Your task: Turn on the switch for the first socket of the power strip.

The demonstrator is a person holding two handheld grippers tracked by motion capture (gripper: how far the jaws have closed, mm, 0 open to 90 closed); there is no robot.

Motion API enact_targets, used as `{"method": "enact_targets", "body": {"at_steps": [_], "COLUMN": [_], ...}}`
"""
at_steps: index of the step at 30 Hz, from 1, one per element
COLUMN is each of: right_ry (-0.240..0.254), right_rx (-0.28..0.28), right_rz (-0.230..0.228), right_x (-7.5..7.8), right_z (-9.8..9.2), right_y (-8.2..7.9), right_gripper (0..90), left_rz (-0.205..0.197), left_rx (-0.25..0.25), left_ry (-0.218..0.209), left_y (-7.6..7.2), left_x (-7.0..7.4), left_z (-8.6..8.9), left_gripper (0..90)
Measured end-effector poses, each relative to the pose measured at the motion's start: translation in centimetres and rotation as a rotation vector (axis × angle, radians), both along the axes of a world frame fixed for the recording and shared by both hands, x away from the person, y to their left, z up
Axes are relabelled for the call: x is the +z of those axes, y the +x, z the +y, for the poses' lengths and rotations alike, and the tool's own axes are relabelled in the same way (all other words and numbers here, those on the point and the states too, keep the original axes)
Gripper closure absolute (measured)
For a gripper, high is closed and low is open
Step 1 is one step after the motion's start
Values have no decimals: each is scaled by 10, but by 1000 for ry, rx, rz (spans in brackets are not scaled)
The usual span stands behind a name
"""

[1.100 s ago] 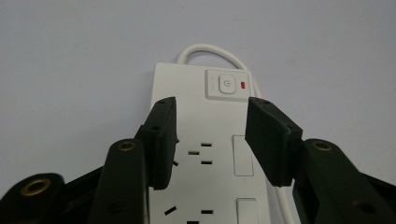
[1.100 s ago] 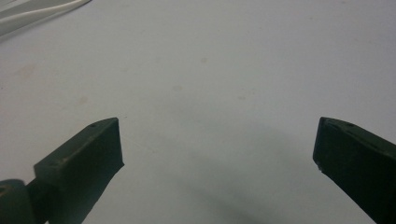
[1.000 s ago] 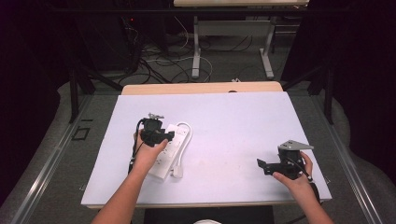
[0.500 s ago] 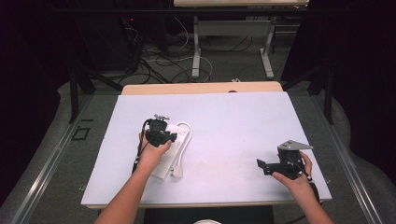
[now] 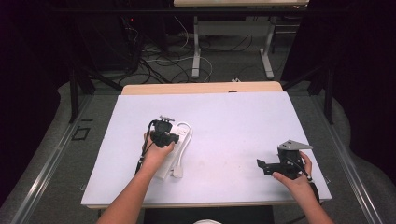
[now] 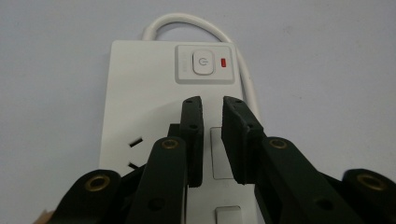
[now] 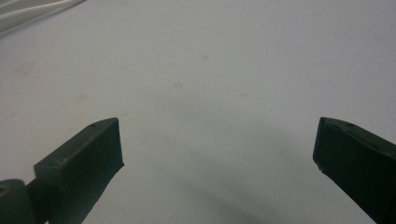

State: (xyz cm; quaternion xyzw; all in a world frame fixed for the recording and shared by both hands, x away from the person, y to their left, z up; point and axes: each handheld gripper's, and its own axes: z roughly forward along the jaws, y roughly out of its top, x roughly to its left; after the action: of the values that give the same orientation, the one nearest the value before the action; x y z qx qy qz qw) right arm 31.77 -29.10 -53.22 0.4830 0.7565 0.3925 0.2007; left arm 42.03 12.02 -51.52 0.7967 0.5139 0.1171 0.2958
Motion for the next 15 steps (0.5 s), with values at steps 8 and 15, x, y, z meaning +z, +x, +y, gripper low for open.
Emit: {"method": "enact_targets", "body": {"at_steps": [8, 15], "right_ry": [0, -4], "right_rx": [0, -1], "right_rz": [3, -1], "right_x": [0, 0], "right_z": [0, -1], "right_y": [0, 0], "right_gripper": [9, 9], "left_rz": [6, 5], "left_rx": [-4, -28], "left_ry": [3, 24], "left_y": [0, 0], "left_x": [-2, -3], "left_z": [-7, -10], "left_gripper": [846, 877]}}
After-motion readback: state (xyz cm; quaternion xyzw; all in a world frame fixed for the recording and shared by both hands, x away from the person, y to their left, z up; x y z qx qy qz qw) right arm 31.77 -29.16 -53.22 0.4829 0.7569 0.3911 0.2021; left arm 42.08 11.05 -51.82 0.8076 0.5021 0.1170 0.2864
